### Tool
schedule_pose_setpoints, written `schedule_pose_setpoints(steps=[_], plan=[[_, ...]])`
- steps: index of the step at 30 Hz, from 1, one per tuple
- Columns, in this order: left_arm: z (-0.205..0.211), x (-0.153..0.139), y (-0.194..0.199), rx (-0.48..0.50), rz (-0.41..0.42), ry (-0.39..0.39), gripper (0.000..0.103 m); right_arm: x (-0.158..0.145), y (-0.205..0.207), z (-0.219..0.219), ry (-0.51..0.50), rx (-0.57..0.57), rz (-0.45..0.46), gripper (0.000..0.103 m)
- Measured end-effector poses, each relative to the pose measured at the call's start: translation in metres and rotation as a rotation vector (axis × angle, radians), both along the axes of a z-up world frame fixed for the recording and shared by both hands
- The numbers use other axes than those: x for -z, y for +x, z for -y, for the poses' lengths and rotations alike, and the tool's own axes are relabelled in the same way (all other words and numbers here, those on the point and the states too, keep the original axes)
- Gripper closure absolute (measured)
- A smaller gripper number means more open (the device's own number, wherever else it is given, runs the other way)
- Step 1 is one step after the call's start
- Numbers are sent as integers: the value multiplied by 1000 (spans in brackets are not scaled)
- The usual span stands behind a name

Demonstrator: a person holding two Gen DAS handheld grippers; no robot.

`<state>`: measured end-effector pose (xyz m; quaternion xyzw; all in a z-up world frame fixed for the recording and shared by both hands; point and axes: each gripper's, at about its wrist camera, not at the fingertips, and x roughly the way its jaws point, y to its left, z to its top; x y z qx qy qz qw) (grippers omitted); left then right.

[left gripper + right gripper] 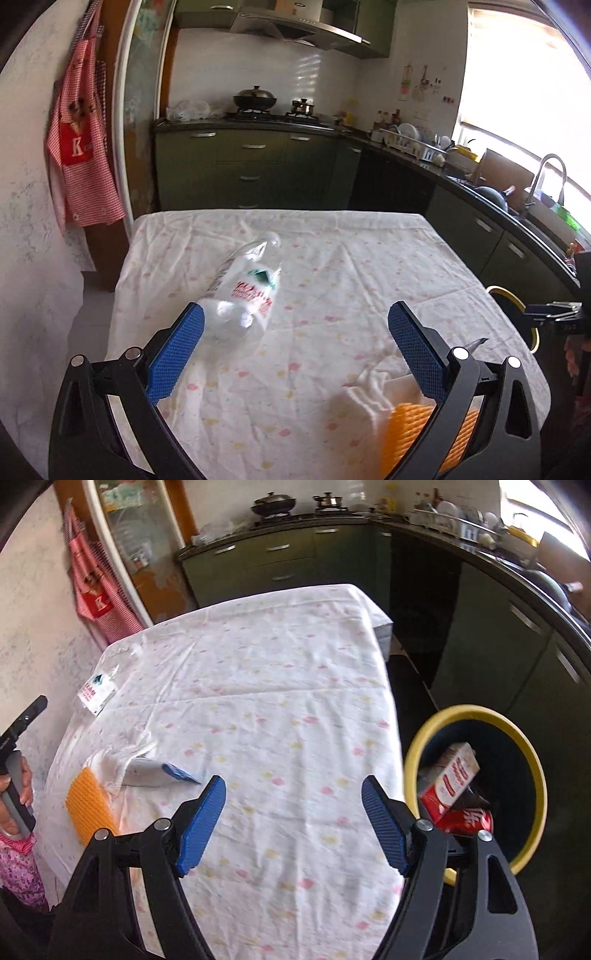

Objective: Collect trash
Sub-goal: 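Grasp the white tube beside the orange sponge with the right gripper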

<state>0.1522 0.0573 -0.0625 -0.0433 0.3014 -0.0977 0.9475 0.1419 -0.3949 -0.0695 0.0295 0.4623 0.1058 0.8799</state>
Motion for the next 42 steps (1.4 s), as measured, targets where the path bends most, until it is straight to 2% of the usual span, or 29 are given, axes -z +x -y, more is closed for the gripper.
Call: schedule_pose_setpoints(steps=[4,10,13,15,19,28,31,33,37,40,41,42], plan=[[-19,22,-5,-28,-24,44,5,-9,34,-54,14,-147,-19,31],[-35,31,-21,-32,-44,60,5,-20,95,-143,49,-337,-85,31],[-43,30,-26,-25,-51,40,5,-23,109,-178,-10,-438,-98,31],[-44,29,-28,-12,-54,36,5,-18,111,-191,-48,-509,-151,31],[-41,28,-26,12,-50,52,5,-3,99,-190,-142,-631,-233,31],[-29,26,-22,47,-40,44,5,21,56,-185,-367,-899,-319,33],[-24,26,-22,51,-45,48,5,31,52,-189,-404,-929,-335,40],[-22,25,-23,54,-45,51,5,36,50,-190,-425,-946,-344,48],[-19,22,-26,60,-41,63,5,43,50,-187,-434,-935,-347,55],[-17,21,-26,60,-40,65,5,49,46,-186,-445,-929,-354,67],[-16,21,-26,60,-39,64,5,51,44,-184,-460,-924,-347,75],[-15,20,-27,63,-38,62,5,52,41,-182,-472,-918,-336,77]])
